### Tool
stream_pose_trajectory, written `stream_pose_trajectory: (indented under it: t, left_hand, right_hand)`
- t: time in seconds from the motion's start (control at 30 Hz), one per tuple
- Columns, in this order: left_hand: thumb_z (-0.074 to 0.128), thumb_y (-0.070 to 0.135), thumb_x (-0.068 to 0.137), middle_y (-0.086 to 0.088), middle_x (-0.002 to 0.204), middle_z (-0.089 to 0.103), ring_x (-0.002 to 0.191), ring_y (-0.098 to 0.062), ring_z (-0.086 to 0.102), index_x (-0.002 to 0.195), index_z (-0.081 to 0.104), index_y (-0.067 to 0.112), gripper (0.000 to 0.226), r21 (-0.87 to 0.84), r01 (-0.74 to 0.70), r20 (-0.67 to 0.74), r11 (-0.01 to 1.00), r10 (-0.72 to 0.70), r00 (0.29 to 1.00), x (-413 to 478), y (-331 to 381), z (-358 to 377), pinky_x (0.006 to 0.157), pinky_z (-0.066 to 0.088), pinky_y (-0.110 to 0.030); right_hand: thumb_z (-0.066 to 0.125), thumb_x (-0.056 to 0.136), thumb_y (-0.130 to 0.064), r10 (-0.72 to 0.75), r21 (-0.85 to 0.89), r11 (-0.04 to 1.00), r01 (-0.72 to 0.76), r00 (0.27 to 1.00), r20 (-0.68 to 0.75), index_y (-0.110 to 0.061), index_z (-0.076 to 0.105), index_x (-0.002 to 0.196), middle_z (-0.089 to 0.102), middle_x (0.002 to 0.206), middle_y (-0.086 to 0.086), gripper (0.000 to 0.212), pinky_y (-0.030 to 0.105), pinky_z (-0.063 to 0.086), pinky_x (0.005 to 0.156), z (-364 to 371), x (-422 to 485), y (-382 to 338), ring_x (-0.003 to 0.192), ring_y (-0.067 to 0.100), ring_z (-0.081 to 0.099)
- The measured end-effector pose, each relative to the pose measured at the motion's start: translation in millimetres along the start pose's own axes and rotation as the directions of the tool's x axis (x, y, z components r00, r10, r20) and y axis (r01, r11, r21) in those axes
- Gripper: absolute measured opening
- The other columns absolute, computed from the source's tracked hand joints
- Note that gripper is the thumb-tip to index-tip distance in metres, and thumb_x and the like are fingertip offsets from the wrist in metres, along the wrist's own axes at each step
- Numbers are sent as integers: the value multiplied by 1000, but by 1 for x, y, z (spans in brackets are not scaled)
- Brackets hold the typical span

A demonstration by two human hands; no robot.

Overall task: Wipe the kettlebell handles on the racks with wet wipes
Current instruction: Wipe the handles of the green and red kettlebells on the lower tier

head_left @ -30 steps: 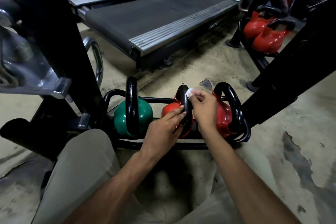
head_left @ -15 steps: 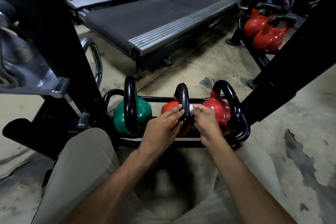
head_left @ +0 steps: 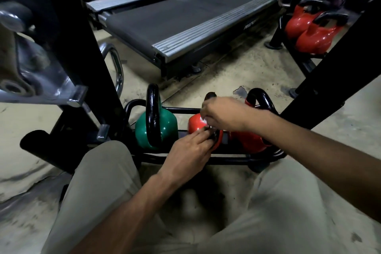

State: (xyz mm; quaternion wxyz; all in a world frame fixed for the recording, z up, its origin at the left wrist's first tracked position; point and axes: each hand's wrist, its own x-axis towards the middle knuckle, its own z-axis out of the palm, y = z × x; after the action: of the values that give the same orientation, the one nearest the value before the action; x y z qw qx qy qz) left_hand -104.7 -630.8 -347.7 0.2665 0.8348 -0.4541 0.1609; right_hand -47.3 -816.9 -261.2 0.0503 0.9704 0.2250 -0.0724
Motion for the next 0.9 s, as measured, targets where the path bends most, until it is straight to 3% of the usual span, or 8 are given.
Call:
stream_pose_trajectory:
  t: [0.1, 0.2, 0.37, 0.47, 0.53, 0.67, 0.73, 0.9]
  left_hand:
    - [72, 14, 90, -6, 135, 69, 126, -23, 65, 118, 75, 11, 28, 2, -4, -17, 1000, 4, 1000, 2, -3, -1, 104, 55, -37]
    - [74, 13, 90, -3, 135, 69, 125, -19, 65, 119, 76, 12, 29, -19, 7, -49, 1000, -8, 999, 5, -5, -2, 103, 56, -36]
    - [65, 14, 93, 1, 137, 68, 129, -13, 62, 118, 77, 12, 27, -72, 36, -50, 997, -40, 998, 5, -5, 1, 105, 53, -33]
    - [68, 14, 95, 2, 136, 69, 128, -13, 63, 117, 77, 12, 24, -101, 61, -46, 993, -65, 997, 7, -5, 0, 100, 56, -35]
    - [70, 15, 95, 2, 136, 69, 128, -13, 63, 118, 77, 13, 24, -106, 69, -41, 992, -73, 996, 7, -3, -1, 99, 57, -36]
    - [64, 20, 97, 5, 137, 68, 121, -14, 68, 119, 77, 15, 26, -141, 118, -22, 983, -123, 992, 5, -5, -4, 92, 61, -37]
    - [61, 23, 98, 8, 138, 67, 112, -15, 72, 119, 76, 17, 27, -146, 138, -1, 980, -139, 990, 6, -9, -6, 83, 63, -38]
    - [51, 29, 96, 6, 142, 65, 110, -16, 73, 122, 75, 18, 37, -85, 111, 55, 990, -106, 993, 7, -8, -11, 77, 64, -39]
  right_hand:
    - [44, 97, -36, 78, 224, 974, -13, 955, -285, -22, 70, 100, 65, 112, -5, 30, 42, 59, 80, 26, -33, -8, 107, 17, 65]
    - [68, 96, -20, 550, 678, 732, -70, 648, -527, -16, 77, 109, 69, 119, -4, 17, 26, 54, 93, 60, -52, -32, 109, 9, 66]
    - [70, 95, -14, 926, 996, 68, 52, 369, -83, -14, 75, 95, 76, 86, -4, 5, 31, 58, 80, 67, -22, -57, 81, 10, 73]
    - [48, 97, 2, 780, 847, -516, 124, 476, 406, 4, 71, 92, 74, 73, 11, 24, 31, 58, 57, 51, 13, -16, 60, 20, 69]
    - [35, 91, 5, 621, 718, -691, 88, 582, 526, 19, 64, 113, 73, 95, 26, 39, 36, 61, 55, 42, 22, -1, 71, 33, 72]
    - [32, 92, 1, 529, 741, -671, -9, 695, 487, 12, 66, 117, 72, 120, 24, 43, 33, 61, 73, 50, -3, -20, 94, 33, 72]
    - [40, 93, 3, 626, 810, -586, 20, 646, 437, 14, 67, 114, 70, 115, 32, 36, 39, 55, 84, 68, -22, -36, 93, 34, 67]
    - [68, 92, -10, 884, 994, 111, 10, 457, -103, -14, 73, 96, 75, 99, 1, 8, 29, 55, 84, 70, -39, -57, 89, 13, 70]
